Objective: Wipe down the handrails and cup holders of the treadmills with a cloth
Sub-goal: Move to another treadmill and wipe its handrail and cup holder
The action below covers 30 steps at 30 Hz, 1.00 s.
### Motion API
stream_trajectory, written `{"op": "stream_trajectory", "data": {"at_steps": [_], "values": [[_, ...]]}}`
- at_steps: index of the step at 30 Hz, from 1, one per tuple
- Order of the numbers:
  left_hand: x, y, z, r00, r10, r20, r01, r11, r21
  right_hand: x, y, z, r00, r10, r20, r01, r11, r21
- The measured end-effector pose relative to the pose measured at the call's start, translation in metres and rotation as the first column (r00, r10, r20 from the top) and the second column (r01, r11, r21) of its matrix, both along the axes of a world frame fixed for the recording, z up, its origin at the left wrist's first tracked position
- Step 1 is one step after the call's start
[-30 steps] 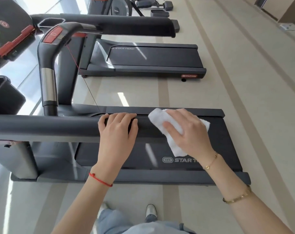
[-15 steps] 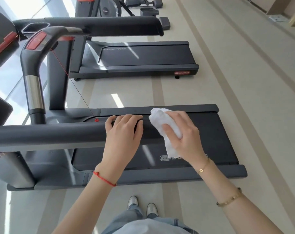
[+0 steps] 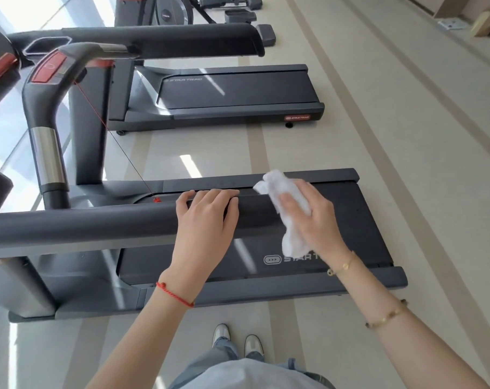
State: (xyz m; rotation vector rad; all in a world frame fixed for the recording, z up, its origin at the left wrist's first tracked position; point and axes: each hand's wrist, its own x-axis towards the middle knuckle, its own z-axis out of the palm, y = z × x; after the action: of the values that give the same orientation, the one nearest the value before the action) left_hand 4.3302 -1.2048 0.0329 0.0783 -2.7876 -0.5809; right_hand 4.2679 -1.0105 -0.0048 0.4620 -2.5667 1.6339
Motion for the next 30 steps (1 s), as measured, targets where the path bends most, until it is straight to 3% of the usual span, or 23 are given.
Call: {"op": "stream_trajectory", "data": {"at_steps": [2,4,8,12,15,19,21,26,30], "values": [[0.001,0.000,0.000,1.000,-0.005,-0.007,0.005,1.000,0.004,-0.014,0.005,0.007,0.963,0.061,0.264,-0.008,0.981,-0.195],[0.001,0.000,-0.001,1.000,-0.006,-0.017,0.006,1.000,0.006,-0.011,0.007,0.003,0.950,0.044,0.308,0.025,0.976,-0.216],[0.002,0.000,-0.001,1.000,-0.001,-0.025,0.002,1.000,0.010,0.014,0.006,-0.005,0.995,-0.065,0.071,0.069,0.996,-0.056],[0.002,-0.001,-0.004,0.999,-0.013,-0.035,0.014,1.000,0.010,0.010,-0.010,0.010,0.984,0.067,-0.162,-0.025,0.969,0.247],[0.001,-0.002,-0.005,0.999,-0.013,-0.034,0.014,1.000,0.020,-0.007,-0.023,0.022,0.990,0.083,-0.113,-0.040,0.940,0.338],[0.000,-0.004,-0.006,0.999,-0.009,-0.031,0.010,0.999,0.032,-0.002,-0.012,0.020,0.996,-0.067,0.053,0.063,0.996,0.067],[0.002,-0.008,-0.006,0.999,0.007,-0.033,-0.006,0.999,0.031,0.015,-0.007,0.011,0.991,-0.117,0.066,0.117,0.993,-0.001],[0.006,-0.013,-0.007,0.999,0.006,-0.039,-0.005,1.000,0.022,0.030,-0.010,0.004,0.986,-0.061,-0.158,0.089,0.980,0.179],[0.009,-0.025,-0.005,0.996,0.067,-0.052,-0.066,0.998,0.020,0.009,-0.037,0.023,0.932,0.133,-0.337,0.054,0.870,0.491]]}}
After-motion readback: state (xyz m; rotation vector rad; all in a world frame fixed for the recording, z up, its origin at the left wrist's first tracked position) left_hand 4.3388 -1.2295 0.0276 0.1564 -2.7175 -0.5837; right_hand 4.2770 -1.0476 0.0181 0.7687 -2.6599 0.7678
